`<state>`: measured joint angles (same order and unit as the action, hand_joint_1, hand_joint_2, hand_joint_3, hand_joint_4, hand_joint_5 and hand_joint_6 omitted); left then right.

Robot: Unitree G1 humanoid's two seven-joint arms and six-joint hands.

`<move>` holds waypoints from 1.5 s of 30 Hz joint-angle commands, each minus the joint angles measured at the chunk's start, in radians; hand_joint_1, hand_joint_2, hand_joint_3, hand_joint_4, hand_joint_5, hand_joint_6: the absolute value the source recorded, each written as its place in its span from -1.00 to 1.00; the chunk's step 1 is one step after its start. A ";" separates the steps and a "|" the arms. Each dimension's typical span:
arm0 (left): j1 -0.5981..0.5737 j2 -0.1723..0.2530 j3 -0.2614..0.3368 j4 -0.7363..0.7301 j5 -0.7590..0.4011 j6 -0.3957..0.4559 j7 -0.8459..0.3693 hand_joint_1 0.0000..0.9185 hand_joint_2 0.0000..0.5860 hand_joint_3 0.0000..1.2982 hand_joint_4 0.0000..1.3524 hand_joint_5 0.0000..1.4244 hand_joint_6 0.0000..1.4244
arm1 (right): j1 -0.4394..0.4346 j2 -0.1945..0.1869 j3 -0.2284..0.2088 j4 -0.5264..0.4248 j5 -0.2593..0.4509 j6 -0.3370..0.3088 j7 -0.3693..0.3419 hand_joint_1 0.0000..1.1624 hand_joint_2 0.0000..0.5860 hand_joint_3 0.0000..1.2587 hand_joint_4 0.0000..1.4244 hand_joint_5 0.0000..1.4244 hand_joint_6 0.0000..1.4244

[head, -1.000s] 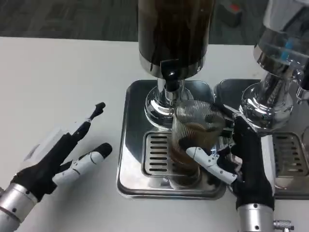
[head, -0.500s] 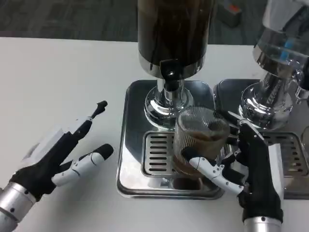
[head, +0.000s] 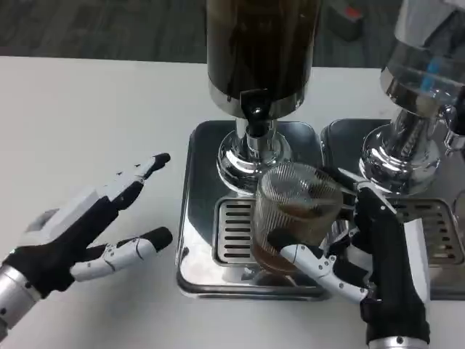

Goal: Grasp the cup under the faucet to collect the drink, then remove the cup.

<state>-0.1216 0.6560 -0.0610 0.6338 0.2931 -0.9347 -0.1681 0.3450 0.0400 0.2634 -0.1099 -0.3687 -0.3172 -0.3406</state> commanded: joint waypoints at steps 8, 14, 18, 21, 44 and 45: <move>0.076 0.092 0.018 -0.085 0.260 -0.043 0.186 -1.00 -0.43 -1.00 -1.00 -1.00 -1.00 | 0.054 -0.010 0.022 -0.089 -0.029 -0.048 0.008 0.58 -0.23 -0.32 -0.11 0.14 0.59; 0.180 0.113 0.027 -0.188 0.348 -0.004 0.265 -1.00 -0.42 -1.00 -1.00 -1.00 -1.00 | 0.085 -0.023 0.023 -0.137 -0.018 -0.032 0.046 0.57 -0.22 -0.31 -0.11 0.14 0.59; 0.256 0.121 0.057 -0.272 0.377 0.048 0.302 -1.00 -0.42 -1.00 -1.00 -1.00 -1.00 | 0.109 -0.021 0.022 -0.173 -0.025 -0.032 0.057 0.56 -0.23 -0.31 -0.11 0.15 0.61; 0.301 0.126 0.073 -0.327 0.352 0.094 0.278 -1.00 -0.42 -1.00 -1.00 -1.00 -1.00 | 0.123 -0.020 0.022 -0.195 -0.023 -0.028 0.067 0.56 -0.25 -0.30 -0.09 0.15 0.61; 0.416 0.099 0.118 -0.454 0.328 0.195 0.282 -1.00 -0.41 -1.00 -1.00 -1.00 -1.00 | 0.195 -0.042 0.038 -0.284 0.025 -0.011 0.167 0.51 -0.23 -0.21 -0.02 0.22 0.66; 0.415 0.096 0.117 -0.454 0.327 0.199 0.281 -1.00 -0.41 -1.00 -1.00 -1.00 -1.00 | 0.195 -0.043 0.037 -0.282 0.028 -0.012 0.169 0.50 -0.22 -0.21 -0.02 0.22 0.66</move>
<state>0.2852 0.7644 0.0600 0.1855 0.6334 -0.7524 0.1177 0.5387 -0.0093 0.2965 -0.3649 -0.3638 -0.3178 -0.1740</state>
